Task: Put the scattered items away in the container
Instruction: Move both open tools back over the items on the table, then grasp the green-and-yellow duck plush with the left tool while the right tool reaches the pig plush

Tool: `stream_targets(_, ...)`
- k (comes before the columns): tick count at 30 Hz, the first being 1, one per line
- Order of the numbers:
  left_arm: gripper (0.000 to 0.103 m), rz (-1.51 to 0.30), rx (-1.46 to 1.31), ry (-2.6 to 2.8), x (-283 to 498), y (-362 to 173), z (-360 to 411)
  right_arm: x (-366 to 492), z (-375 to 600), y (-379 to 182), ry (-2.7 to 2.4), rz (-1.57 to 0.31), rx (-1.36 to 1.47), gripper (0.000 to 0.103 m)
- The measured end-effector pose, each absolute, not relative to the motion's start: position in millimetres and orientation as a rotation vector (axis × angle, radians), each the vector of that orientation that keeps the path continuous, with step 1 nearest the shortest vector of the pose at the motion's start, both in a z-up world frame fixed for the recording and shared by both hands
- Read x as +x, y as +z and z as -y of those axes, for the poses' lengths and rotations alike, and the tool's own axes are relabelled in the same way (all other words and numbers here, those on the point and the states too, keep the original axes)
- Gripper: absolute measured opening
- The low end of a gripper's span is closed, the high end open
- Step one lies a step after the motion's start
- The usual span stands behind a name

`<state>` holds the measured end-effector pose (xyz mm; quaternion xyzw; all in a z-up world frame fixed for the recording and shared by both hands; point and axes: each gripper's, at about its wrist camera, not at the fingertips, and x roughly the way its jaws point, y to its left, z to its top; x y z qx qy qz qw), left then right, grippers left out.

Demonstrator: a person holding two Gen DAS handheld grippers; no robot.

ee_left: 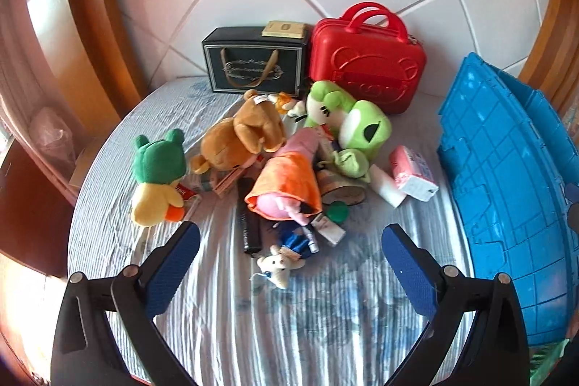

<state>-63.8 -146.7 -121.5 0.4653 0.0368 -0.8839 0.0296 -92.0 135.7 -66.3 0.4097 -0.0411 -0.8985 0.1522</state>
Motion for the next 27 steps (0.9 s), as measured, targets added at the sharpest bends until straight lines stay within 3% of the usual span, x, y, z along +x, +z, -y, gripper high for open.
stream_targets(11, 0.102, -0.149, 1.453, -2.613, -82, -173, 254, -128, -39, -139, -2.474, 0.019, 1.3, 0.103)
stream_targets(27, 0.102, -0.17, 1.509, -2.457, -187, -306, 368, -184, 52, -212, -2.392, -0.108, 1.487, 0.103)
